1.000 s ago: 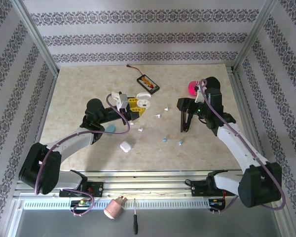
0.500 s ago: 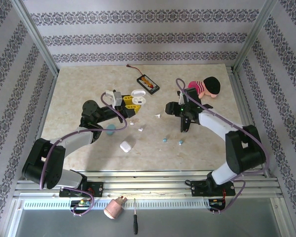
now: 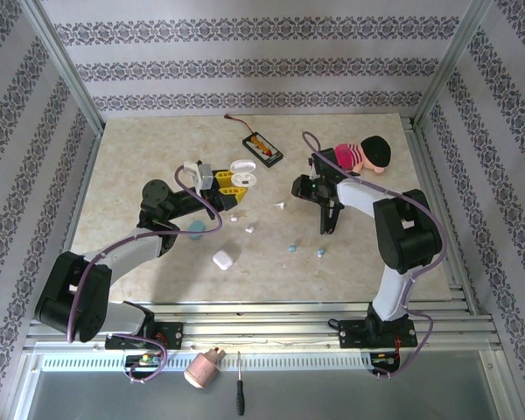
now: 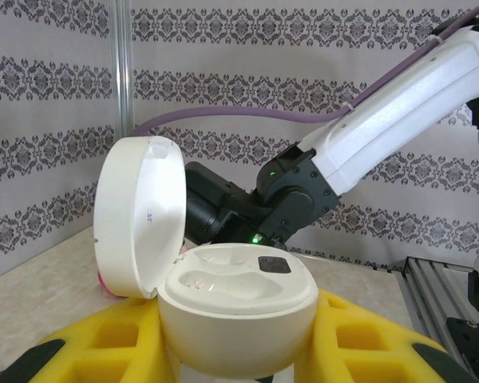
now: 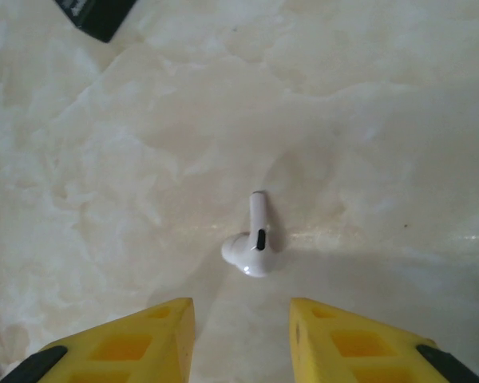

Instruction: Insert the wireless bluetooth earbuds into the charging case

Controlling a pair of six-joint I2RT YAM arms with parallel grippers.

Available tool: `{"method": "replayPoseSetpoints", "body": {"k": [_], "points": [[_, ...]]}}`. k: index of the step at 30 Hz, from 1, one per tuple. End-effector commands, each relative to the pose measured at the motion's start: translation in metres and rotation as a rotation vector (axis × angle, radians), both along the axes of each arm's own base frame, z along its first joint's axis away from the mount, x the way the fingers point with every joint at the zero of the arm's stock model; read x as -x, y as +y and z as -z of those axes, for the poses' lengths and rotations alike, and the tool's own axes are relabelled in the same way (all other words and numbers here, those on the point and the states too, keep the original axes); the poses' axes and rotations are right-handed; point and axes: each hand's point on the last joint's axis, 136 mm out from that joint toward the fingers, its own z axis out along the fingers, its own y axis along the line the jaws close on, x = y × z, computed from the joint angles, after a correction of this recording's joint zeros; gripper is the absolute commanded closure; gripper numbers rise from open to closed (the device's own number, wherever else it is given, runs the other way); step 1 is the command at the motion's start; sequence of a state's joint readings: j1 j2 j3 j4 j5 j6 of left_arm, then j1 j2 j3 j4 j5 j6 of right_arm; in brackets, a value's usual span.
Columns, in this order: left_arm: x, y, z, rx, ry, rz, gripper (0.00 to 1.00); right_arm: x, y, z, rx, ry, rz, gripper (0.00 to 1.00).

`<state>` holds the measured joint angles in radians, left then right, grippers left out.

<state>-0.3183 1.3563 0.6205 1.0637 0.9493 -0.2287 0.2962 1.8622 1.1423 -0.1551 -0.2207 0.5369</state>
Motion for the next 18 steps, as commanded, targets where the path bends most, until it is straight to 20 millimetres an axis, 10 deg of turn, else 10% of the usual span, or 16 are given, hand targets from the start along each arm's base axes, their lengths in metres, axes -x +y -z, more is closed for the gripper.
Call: {"method": "replayPoseSetpoints", "body": {"k": [1, 8, 18], "points": [[0.005, 0.004, -0.007, -0.003, -0.038, 0.009, 0.7, -0.012, 0.004, 0.0, -0.043, 0.008, 0.019, 0.64], [0.001, 0.007, -0.005, -0.004, -0.034, -0.005, 0.7, -0.007, 0.018, -0.009, -0.026, -0.018, -0.069, 0.64], [-0.021, 0.041, 0.001, 0.023, -0.022, -0.101, 0.7, 0.05, 0.064, -0.023, -0.075, 0.01, -0.193, 0.63]]}}
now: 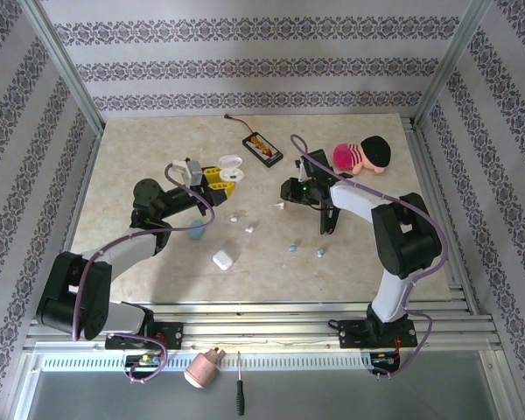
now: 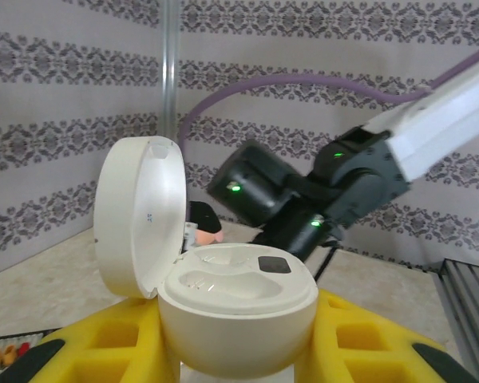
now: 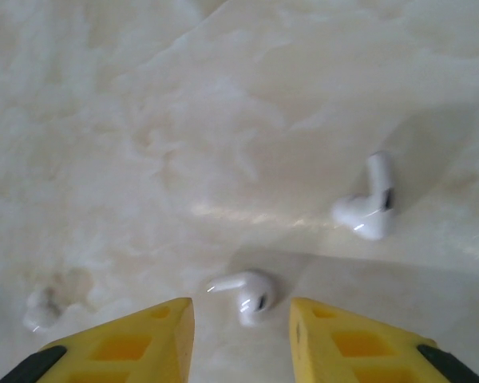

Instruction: Insert the wireless bluetooth earbuds into the charging case

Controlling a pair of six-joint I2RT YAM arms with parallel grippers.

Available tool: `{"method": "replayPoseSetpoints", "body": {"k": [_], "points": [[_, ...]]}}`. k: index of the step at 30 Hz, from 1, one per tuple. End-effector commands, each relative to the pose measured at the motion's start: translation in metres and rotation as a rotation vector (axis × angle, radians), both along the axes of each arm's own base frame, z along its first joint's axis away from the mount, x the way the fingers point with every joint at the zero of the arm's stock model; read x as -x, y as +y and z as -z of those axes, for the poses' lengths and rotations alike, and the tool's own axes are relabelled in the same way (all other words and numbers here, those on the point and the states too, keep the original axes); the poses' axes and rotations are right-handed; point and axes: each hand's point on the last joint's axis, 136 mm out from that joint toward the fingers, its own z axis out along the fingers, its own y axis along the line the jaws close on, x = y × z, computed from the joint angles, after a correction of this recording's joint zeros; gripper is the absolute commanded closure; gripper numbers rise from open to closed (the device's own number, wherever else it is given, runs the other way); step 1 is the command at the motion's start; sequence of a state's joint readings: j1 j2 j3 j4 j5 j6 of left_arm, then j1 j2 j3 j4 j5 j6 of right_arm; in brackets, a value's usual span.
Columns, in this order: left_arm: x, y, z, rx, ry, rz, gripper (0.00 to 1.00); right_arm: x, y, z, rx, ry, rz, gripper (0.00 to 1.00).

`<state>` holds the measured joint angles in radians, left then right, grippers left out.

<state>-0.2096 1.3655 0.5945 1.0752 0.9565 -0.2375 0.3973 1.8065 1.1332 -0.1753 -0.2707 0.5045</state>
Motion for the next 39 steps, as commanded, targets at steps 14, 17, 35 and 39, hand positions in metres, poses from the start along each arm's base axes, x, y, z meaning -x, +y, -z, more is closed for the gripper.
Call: {"method": "replayPoseSetpoints", "body": {"k": [14, 17, 35, 39], "points": [[-0.005, 0.022, -0.02, 0.039, -0.073, -0.022, 0.7, 0.092, 0.107, 0.018, -0.294, 0.268, -0.065, 0.61], [-0.004, 0.021, -0.022, 0.04, -0.075, -0.013, 0.7, 0.096, 0.109, 0.024, -0.284, 0.278, -0.049, 0.61], [-0.003, 0.019, -0.024, 0.042, -0.083, 0.003, 0.7, 0.089, 0.12, 0.047, -0.339, 0.323, -0.013, 0.64], [-0.004, 0.019, -0.024, 0.042, -0.083, 0.005, 0.7, 0.084, 0.124, 0.045, -0.352, 0.31, -0.017, 0.66]]}}
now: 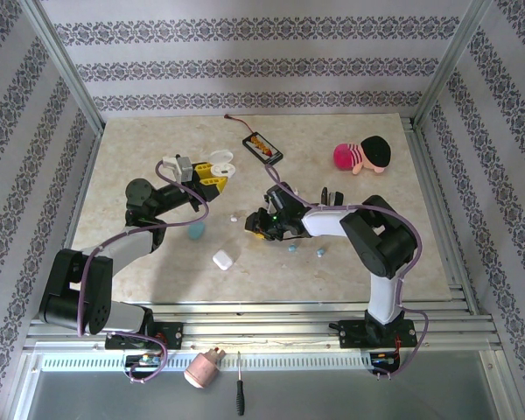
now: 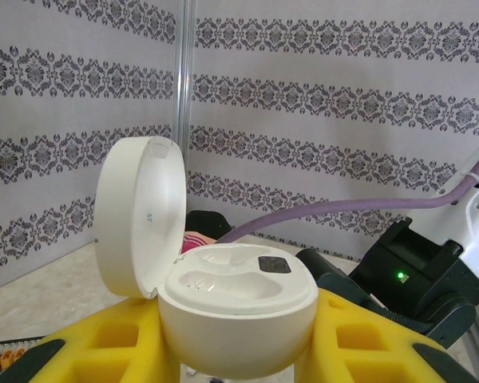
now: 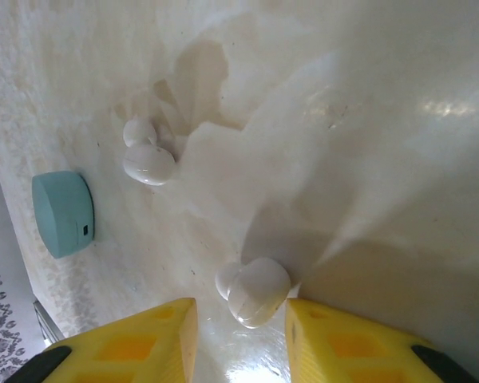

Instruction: Insert the wireless bluetooth earbuds into the charging case

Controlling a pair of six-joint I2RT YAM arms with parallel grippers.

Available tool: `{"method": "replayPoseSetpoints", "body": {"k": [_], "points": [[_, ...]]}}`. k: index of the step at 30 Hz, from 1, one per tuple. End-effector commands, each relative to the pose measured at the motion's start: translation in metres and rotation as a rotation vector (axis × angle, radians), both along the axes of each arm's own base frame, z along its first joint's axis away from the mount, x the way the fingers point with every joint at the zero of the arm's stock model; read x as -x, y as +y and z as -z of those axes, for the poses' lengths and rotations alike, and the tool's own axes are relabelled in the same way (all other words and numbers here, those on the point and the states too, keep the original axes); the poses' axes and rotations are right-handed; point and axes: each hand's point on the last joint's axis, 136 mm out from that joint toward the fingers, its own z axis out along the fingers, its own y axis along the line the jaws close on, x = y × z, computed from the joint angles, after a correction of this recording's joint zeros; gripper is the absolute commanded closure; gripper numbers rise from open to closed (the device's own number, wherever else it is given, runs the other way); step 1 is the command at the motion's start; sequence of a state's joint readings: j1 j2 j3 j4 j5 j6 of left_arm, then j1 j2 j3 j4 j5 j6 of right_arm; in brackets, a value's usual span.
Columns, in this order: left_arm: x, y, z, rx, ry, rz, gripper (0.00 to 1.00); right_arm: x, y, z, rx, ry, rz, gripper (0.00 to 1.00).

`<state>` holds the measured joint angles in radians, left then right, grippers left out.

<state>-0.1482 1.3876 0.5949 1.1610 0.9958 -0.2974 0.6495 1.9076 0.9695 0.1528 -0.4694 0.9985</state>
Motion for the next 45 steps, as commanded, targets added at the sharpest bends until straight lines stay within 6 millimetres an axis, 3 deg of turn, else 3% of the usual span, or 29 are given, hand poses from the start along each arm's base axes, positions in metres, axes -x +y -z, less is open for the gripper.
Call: {"method": "replayPoseSetpoints", "body": {"k": [1, 17, 25, 36, 45], "points": [[0.002, 0.002, -0.018, 0.013, -0.071, 0.019, 0.7, -0.009, 0.01, 0.0, -0.034, -0.012, -0.002, 0.66], [0.001, 0.001, -0.018, 0.017, -0.075, 0.035, 0.7, -0.015, 0.007, 0.01, -0.043, -0.013, 0.015, 0.76], [0.002, 0.001, -0.017, 0.014, -0.074, 0.037, 0.7, -0.016, 0.003, 0.006, -0.019, -0.035, 0.004, 0.79], [0.002, 0.0, -0.017, 0.012, -0.074, 0.042, 0.7, -0.018, -0.032, -0.007, 0.141, -0.099, -0.027, 0.8], [0.004, 0.001, -0.016, 0.011, -0.079, 0.043, 0.71, -0.022, -0.009, -0.045, 0.079, -0.274, -0.242, 0.68]]}}
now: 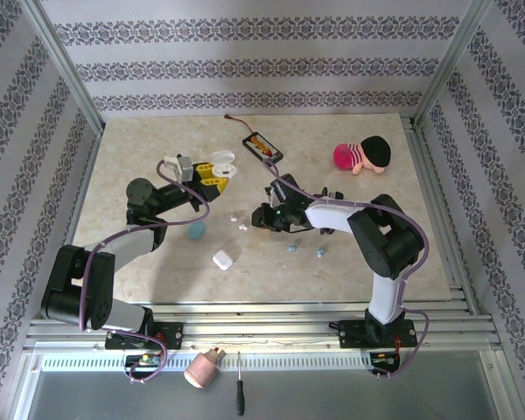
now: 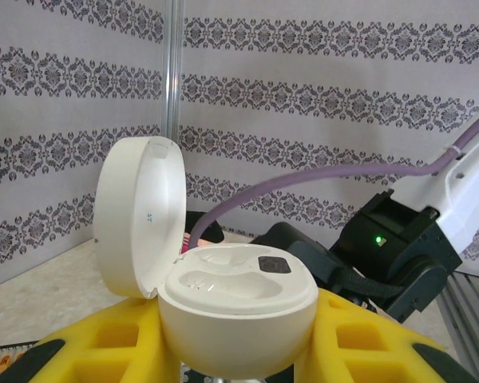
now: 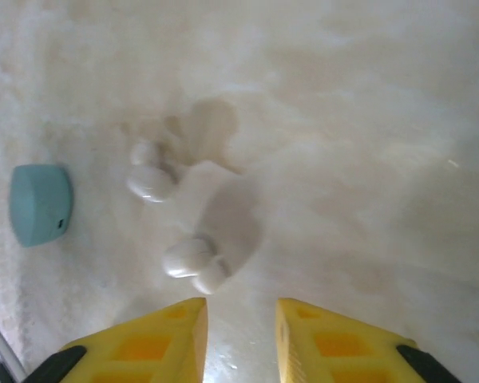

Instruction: Insert the wireless bluetooth earbuds into the charging case

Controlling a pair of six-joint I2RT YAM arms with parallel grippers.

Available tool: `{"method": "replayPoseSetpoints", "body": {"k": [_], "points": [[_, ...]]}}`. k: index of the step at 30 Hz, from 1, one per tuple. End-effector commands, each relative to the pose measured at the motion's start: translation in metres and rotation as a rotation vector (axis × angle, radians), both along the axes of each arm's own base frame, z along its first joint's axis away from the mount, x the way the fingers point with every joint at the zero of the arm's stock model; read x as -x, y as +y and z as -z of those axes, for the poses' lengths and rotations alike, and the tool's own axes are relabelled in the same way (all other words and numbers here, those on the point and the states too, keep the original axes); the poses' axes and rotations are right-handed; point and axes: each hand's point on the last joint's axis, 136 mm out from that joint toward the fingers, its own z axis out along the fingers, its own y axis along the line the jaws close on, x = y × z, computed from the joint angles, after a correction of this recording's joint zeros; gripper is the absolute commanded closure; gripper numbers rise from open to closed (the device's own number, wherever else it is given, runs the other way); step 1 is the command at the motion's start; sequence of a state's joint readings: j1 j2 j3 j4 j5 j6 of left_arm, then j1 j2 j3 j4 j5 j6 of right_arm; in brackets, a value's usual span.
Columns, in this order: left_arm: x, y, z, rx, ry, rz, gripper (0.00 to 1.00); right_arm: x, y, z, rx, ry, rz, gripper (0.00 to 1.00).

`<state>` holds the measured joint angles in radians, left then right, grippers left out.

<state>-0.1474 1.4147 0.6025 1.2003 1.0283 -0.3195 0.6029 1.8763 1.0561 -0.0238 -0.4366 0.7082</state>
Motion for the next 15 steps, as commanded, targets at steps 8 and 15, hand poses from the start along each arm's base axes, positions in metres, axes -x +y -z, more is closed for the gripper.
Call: {"method": "replayPoseSetpoints", "body": {"k": [8, 15], "points": [[0.006, 0.008, -0.017, 0.002, -0.077, 0.003, 0.71, -0.029, -0.018, -0.032, 0.014, -0.129, -0.088, 0.57], [0.009, 0.01, -0.014, -0.044, -0.098, -0.023, 0.71, -0.06, -0.076, -0.045, 0.081, -0.168, 0.062, 0.54]]}}
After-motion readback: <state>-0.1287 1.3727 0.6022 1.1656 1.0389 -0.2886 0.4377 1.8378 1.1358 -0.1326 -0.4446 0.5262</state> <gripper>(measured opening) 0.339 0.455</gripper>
